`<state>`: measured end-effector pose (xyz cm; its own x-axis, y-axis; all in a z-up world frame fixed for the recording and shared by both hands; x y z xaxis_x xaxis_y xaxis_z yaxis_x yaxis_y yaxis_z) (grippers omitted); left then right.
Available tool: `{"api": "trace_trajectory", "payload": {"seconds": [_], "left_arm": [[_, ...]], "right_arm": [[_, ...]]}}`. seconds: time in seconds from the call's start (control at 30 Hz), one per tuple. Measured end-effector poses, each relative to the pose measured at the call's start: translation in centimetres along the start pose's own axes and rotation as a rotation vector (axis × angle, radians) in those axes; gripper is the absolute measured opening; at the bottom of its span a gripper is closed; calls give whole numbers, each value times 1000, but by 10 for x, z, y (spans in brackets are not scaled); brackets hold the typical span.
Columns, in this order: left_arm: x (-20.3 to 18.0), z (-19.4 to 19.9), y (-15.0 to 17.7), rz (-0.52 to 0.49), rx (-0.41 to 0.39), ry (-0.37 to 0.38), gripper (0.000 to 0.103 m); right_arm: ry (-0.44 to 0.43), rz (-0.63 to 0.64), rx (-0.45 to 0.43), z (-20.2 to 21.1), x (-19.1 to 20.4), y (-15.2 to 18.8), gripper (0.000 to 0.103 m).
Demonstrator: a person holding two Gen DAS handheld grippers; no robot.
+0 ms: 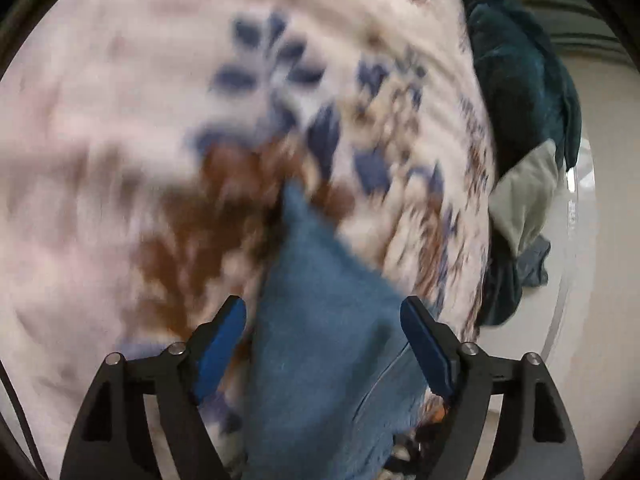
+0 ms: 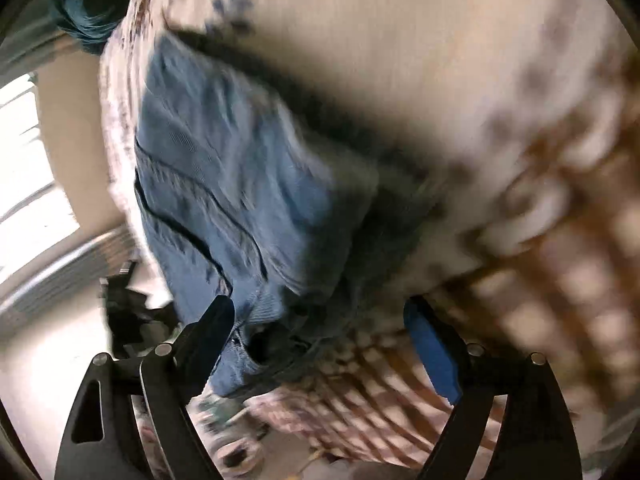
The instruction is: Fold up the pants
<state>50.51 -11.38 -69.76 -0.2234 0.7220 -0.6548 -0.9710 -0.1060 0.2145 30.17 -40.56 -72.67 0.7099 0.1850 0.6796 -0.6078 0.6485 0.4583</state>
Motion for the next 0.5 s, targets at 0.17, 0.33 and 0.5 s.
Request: {"api": "trace_trajectory", "payload": {"seconds": [0.17, 0.33, 0.5], "left_arm": [[7, -16, 39, -65, 84, -2, 78], [7, -31, 58, -142, 105, -40, 80], [-2, -35, 59, -167, 95, -58, 87]], "right_arm": [[-178, 44, -71, -43, 24, -6, 102], [-223, 12, -133, -60, 26, -9, 102], [-149, 66, -141, -56, 39, 2, 93]]}}
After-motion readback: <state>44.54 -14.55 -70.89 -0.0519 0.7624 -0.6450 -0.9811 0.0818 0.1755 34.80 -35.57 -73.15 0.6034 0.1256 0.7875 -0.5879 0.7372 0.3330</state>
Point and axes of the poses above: each gripper's, at about its wrist camera, not at the fingertips, and z roughly against the way its jaws point, x to its left, y to its underside, the point moved 8 cm from there along -z, roughly the way its jaws point, and after that the axes turned 5 degrees about x, right-handed, at the moved point
